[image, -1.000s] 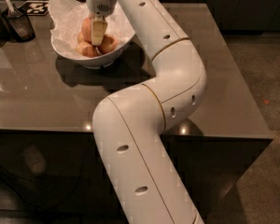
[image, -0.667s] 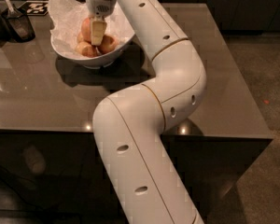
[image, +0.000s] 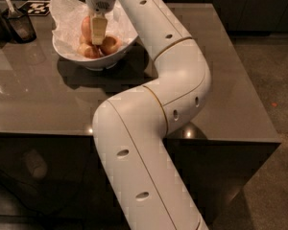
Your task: Pick apple from white bowl
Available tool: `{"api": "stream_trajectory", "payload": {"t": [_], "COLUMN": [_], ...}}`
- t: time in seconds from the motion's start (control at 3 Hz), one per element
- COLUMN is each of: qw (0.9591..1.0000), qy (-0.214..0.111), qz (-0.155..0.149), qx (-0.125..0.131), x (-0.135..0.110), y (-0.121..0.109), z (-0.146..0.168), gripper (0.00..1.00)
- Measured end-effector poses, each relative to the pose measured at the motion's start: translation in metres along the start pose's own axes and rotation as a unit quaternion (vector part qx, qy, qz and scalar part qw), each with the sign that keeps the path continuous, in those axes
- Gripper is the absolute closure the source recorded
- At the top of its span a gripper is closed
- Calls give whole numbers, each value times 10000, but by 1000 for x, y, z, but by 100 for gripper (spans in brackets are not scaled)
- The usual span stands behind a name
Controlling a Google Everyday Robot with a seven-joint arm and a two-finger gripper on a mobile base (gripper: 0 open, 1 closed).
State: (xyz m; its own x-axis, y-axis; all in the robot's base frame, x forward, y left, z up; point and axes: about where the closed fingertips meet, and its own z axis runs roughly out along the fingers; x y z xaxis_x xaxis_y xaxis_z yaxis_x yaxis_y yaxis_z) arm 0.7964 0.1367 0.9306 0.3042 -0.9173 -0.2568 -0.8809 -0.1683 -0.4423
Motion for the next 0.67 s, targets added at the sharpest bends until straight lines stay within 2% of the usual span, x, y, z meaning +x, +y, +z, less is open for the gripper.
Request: {"api": "stream_trajectory", "payload": {"t": [0.33,0.67], "qw": [9991,9966], "qy": [27,-82], "qz": [61,-33], "qx": [408,824], "x": [-10,-28], "y": [-17,-30], "z": [-34,-76], "gripper": [100,100]}}
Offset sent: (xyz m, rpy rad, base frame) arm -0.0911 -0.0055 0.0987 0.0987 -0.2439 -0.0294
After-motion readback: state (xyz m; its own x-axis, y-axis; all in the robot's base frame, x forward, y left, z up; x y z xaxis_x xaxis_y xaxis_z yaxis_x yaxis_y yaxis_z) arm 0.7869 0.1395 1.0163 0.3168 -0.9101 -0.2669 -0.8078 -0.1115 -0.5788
